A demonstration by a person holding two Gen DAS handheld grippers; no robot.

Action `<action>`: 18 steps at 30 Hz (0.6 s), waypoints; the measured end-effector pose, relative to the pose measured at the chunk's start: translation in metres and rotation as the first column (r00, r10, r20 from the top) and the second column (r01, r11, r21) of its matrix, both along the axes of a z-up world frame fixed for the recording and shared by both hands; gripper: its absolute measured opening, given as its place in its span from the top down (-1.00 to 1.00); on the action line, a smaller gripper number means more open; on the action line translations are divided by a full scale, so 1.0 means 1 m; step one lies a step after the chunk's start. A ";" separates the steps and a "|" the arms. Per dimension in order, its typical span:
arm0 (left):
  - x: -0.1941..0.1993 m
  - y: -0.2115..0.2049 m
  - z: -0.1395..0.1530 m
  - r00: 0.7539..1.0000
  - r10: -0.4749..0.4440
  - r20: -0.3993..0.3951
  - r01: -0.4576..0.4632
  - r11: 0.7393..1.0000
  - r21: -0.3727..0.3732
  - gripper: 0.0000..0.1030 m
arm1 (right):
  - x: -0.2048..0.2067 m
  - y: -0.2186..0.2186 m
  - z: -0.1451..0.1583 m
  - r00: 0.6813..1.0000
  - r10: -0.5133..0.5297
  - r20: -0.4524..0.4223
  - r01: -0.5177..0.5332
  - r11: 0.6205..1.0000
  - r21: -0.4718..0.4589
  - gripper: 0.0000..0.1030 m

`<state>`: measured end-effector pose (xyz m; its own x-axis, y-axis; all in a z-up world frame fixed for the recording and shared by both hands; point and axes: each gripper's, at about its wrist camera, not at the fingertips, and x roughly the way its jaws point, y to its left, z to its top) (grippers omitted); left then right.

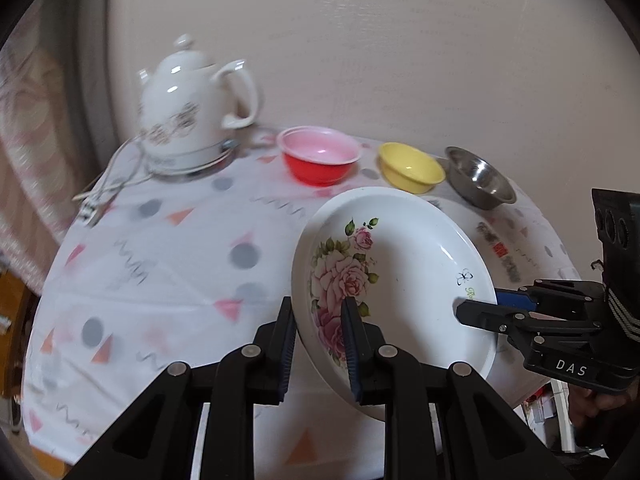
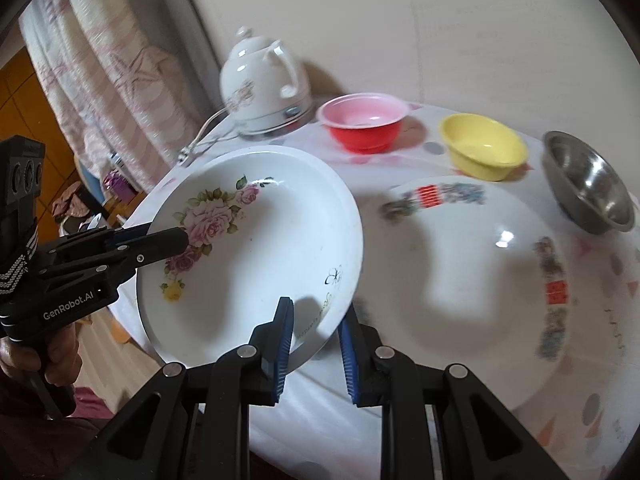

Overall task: Organize plates and bowls
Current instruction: 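Carry the rose-print bowl with both grippers over the stacked plates, then lower the rose-print bowl onto the patterned plate with both grippers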

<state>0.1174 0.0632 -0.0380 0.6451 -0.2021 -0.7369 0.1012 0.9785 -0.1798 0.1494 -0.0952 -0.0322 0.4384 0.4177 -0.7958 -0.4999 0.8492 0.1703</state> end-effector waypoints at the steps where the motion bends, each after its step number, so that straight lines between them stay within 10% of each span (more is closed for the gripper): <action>1: 0.005 -0.007 0.002 1.000 -0.011 0.002 0.011 1.000 0.000 0.57 | 0.003 -0.007 0.002 1.000 -0.011 0.003 0.011 1.000 -0.001 0.57; 18: 0.061 -0.115 -0.007 0.990 -0.132 -0.051 0.133 0.991 0.013 0.57 | 0.035 -0.101 0.004 0.991 -0.131 -0.026 0.129 0.990 -0.061 0.57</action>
